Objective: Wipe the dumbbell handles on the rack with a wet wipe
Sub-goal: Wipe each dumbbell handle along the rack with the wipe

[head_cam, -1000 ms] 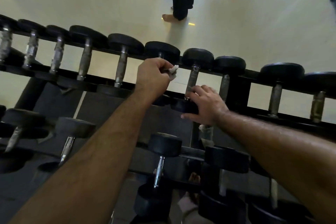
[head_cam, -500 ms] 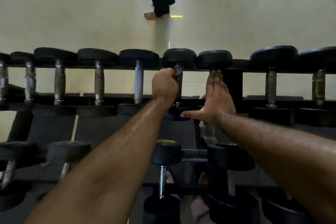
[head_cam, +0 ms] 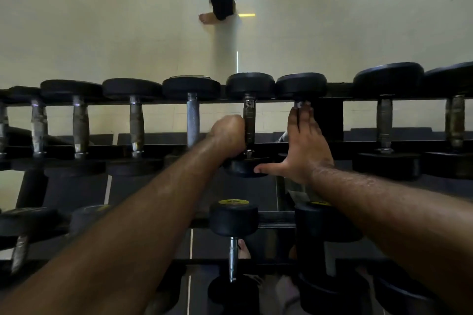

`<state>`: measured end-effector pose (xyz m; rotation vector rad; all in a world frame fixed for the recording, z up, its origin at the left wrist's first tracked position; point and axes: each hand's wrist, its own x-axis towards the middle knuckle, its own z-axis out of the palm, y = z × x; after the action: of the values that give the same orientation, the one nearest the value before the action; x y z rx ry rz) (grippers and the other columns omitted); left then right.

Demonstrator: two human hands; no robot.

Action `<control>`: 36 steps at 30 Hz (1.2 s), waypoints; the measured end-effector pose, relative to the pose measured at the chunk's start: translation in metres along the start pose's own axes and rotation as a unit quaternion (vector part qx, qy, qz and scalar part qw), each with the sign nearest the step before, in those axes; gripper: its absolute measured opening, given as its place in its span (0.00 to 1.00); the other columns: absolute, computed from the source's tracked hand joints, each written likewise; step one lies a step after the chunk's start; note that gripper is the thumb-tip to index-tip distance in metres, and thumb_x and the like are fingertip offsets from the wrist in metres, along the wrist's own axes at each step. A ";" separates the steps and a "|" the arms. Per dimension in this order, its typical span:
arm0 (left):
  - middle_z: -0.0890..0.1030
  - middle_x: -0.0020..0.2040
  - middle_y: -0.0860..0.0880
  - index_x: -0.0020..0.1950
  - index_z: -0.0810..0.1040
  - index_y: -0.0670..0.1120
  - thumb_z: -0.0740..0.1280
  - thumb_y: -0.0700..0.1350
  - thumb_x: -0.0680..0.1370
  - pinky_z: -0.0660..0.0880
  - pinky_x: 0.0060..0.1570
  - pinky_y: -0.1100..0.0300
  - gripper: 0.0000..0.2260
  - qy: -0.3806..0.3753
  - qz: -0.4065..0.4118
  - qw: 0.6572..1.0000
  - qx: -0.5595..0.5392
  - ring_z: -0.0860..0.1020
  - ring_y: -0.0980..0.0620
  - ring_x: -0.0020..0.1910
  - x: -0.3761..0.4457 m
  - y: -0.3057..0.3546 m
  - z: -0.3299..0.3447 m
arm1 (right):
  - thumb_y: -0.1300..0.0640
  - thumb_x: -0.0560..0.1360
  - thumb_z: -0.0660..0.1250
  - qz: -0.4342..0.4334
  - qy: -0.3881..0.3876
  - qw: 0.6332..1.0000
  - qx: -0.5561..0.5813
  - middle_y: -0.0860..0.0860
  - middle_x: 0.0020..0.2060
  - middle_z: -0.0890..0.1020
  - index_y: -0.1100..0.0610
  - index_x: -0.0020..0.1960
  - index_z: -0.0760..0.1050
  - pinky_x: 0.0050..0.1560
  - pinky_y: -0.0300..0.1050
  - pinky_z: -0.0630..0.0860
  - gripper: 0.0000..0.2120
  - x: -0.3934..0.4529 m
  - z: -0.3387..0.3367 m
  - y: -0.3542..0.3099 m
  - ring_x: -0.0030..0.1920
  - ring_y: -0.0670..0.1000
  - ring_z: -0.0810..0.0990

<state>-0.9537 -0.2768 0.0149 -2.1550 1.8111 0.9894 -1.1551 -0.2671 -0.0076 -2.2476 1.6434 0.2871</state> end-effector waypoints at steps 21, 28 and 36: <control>0.86 0.52 0.50 0.56 0.87 0.46 0.73 0.40 0.80 0.81 0.55 0.53 0.07 0.339 0.140 0.922 -0.122 0.82 0.51 0.52 0.007 -0.001 0.000 | 0.05 0.50 0.49 -0.014 -0.024 1.000 -0.007 0.63 0.82 0.27 0.62 0.84 0.28 0.86 0.60 0.42 0.84 0.002 0.000 0.003 0.84 0.63 0.29; 0.82 0.53 0.53 0.56 0.87 0.50 0.70 0.38 0.79 0.81 0.57 0.53 0.11 0.061 0.235 0.970 0.022 0.78 0.57 0.51 -0.014 -0.025 0.014 | 0.05 0.51 0.48 -0.021 -0.026 0.999 -0.009 0.63 0.81 0.27 0.62 0.84 0.28 0.86 0.60 0.43 0.83 0.002 0.000 0.005 0.83 0.64 0.29; 0.80 0.47 0.53 0.49 0.81 0.48 0.68 0.37 0.79 0.70 0.42 0.65 0.06 0.249 0.045 0.953 -0.164 0.78 0.53 0.46 0.012 -0.010 0.016 | 0.05 0.51 0.49 -0.015 -0.024 0.999 -0.016 0.63 0.82 0.27 0.62 0.84 0.29 0.86 0.61 0.44 0.84 0.002 -0.003 0.002 0.84 0.64 0.29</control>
<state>-0.9494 -0.2762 -0.0070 -2.7484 2.0919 0.8680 -1.1571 -0.2702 -0.0058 -2.2689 1.5899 0.3576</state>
